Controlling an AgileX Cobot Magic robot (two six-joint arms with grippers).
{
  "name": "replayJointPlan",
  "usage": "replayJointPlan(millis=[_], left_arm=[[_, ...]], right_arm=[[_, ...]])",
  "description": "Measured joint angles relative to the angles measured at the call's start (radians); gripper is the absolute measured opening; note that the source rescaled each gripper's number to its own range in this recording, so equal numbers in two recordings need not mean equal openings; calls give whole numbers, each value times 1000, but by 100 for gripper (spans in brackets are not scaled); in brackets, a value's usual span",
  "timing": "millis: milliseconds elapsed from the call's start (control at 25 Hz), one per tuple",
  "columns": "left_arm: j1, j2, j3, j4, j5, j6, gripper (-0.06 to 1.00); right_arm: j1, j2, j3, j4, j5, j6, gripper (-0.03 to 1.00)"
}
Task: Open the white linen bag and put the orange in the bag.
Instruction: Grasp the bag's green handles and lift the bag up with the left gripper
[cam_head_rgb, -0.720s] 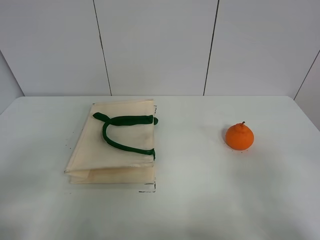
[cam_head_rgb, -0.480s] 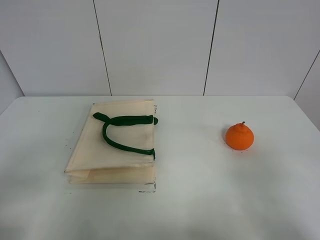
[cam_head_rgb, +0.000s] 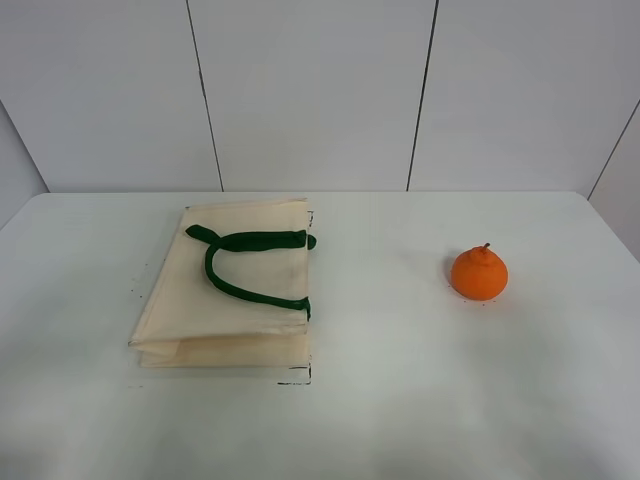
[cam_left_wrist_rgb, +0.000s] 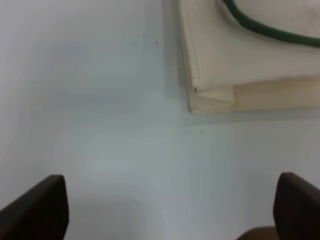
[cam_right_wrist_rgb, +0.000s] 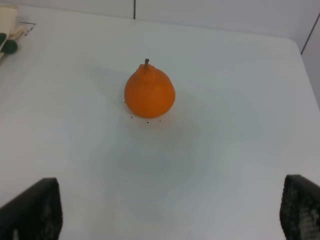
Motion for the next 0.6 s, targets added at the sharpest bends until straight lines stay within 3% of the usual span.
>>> replayJointPlan(millis=[600], left_arm=[[0, 1156, -586, 1, -64, 49, 100]], right_arm=[[0, 0, 0, 0, 0, 0, 100]])
